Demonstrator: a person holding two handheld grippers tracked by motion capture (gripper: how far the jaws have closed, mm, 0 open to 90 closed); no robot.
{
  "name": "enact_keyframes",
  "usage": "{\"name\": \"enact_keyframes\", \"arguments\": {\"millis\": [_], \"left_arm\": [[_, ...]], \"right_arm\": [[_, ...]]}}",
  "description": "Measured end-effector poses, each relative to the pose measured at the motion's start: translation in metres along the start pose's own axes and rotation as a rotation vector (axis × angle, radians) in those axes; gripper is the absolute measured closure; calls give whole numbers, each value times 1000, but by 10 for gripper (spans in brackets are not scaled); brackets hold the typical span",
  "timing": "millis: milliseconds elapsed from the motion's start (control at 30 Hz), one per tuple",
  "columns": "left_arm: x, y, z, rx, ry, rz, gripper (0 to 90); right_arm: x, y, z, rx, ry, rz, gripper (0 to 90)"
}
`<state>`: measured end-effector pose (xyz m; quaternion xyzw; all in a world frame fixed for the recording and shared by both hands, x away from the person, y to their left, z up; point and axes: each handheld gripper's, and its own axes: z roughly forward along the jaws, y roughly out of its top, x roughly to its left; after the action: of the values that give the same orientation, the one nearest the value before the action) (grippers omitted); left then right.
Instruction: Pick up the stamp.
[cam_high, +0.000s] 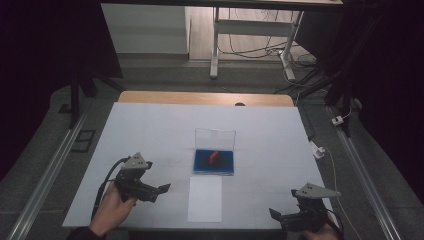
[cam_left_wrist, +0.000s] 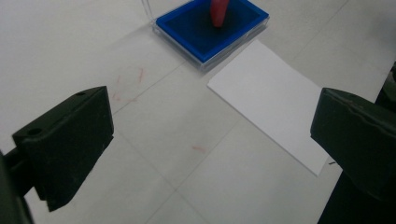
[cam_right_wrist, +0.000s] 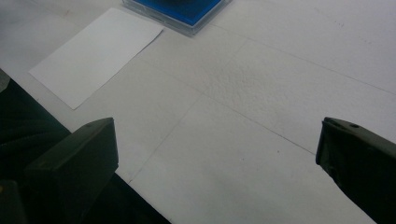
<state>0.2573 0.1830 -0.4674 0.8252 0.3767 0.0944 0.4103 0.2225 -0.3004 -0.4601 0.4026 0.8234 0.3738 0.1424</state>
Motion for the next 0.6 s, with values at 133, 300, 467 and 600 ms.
{"name": "enact_keyframes", "arguments": {"millis": [133,300,467,600], "left_arm": [[-1,12,12,15,-10,25,0],[-2,22,22,13,-17,53,0],[-1,35,35,23,-33,67,0],[-2,46,49,34,-32,87,0]], "right_arm": [[0,0,0,1,1,1,0],[0,0,0,3,0,0,0],[0,0,1,4,0,0,0],[0,0,1,5,1,-3,0]]}}
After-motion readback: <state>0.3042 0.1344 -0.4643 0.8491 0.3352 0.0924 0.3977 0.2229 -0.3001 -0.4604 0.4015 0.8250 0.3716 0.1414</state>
